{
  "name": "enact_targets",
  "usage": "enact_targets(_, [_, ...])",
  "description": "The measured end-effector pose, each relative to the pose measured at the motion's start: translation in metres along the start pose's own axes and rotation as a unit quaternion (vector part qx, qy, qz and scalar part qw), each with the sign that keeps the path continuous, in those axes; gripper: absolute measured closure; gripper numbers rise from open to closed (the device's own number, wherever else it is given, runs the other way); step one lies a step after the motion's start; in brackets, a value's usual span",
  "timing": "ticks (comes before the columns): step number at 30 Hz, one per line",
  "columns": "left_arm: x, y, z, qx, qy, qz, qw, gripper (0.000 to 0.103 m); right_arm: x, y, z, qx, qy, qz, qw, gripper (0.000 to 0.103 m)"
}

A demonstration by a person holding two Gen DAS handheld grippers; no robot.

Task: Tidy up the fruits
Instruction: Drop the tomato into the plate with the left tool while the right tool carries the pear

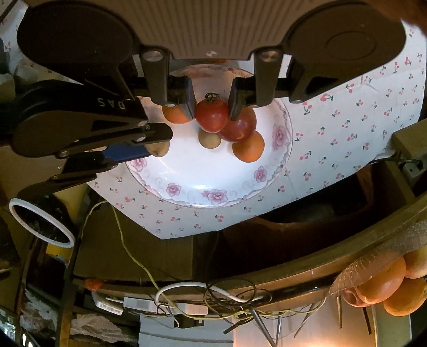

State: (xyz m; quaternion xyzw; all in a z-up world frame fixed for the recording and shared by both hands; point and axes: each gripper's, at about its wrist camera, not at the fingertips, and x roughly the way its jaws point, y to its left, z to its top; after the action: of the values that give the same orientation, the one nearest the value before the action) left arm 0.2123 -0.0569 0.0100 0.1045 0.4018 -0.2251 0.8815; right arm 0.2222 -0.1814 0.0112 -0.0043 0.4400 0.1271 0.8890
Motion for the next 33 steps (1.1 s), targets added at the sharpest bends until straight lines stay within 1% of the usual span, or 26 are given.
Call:
enact_targets(5, [0.002, 0.0, 0.001, 0.0, -0.004, 0.002, 1.0, 0.071, 0.004, -0.004, 0.0, 0.01, 0.001, 0.0, 1.0, 0.076])
enact_targets(21, [0.002, -0.002, 0.003, 0.002, -0.004, 0.01, 0.9999, 0.071, -0.001, -0.005, -0.001, 0.011, -0.009, 0.001, 1.0, 0.074])
enact_targets(24, [0.0, -0.003, 0.003, 0.007, -0.009, 0.014, 0.9998, 0.07, -0.002, -0.006, 0.0, 0.012, -0.009, 0.002, 1.0, 0.073])
enact_targets(28, [-0.005, -0.003, 0.005, 0.006, -0.017, 0.014, 0.9997, 0.068, -0.005, -0.007, 0.0, 0.015, -0.016, 0.0, 1.0, 0.068])
enact_targets(33, [-0.011, 0.0, 0.004, 0.01, -0.021, 0.014, 0.9996, 0.067, -0.009, -0.006, 0.001, 0.016, -0.02, 0.003, 1.0, 0.068])
